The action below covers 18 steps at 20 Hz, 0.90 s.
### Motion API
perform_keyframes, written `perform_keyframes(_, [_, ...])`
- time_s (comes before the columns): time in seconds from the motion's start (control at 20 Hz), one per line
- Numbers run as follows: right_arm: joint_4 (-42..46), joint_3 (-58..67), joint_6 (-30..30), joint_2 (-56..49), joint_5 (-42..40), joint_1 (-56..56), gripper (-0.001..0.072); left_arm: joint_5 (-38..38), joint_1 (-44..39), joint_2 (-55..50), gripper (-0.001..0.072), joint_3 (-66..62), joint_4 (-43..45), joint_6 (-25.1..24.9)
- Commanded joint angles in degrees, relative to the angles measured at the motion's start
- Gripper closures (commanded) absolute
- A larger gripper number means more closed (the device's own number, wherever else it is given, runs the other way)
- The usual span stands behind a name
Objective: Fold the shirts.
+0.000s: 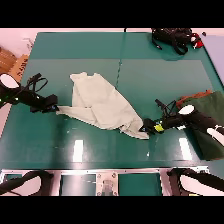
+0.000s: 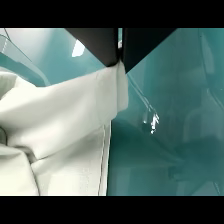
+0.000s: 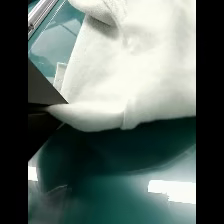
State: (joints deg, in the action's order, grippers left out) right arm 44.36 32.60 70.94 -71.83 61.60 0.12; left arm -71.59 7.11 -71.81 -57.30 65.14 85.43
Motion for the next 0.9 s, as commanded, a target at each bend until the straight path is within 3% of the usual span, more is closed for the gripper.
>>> perform_keyframes(0.0, [-0.2, 1.3, 0.0, 0.0, -1.1, 0.0, 0.0696, 0.5, 0.1, 0.4, 0.0684, -0.2, 0.0, -1.2])
perform_keyframes(0.15, [-0.3, 8.7, 1.1, 1.1, 2.3, -4.9, 0.0697, 0.2, 0.1, 3.4, 0.0685, -4.5, 0.0, -1.7])
perform_keyframes(0.3, [-0.2, 23.9, 3.5, 5.0, 7.8, -9.2, 0.0697, 0.1, 0.1, 9.0, 0.0685, -16.0, -0.6, -2.0])
perform_keyframes(0.5, [-0.3, 48.5, 4.1, 12.2, 8.1, -13.2, 0.0697, 0.0, 0.1, 14.8, 0.0685, -39.1, -7.7, -9.2])
perform_keyframes(0.7, [-0.2, 69.1, 4.2, 16.8, 8.1, -15.0, 0.0696, 0.0, 0.1, 15.4, 0.0684, -62.2, -14.6, -10.5])
perform_keyframes(0.85, [0.9, 80.3, 4.1, 20.0, 7.8, -16.4, 0.0696, 4.0, 0.1, 18.0, 0.0684, -68.3, -14.7, -10.8])
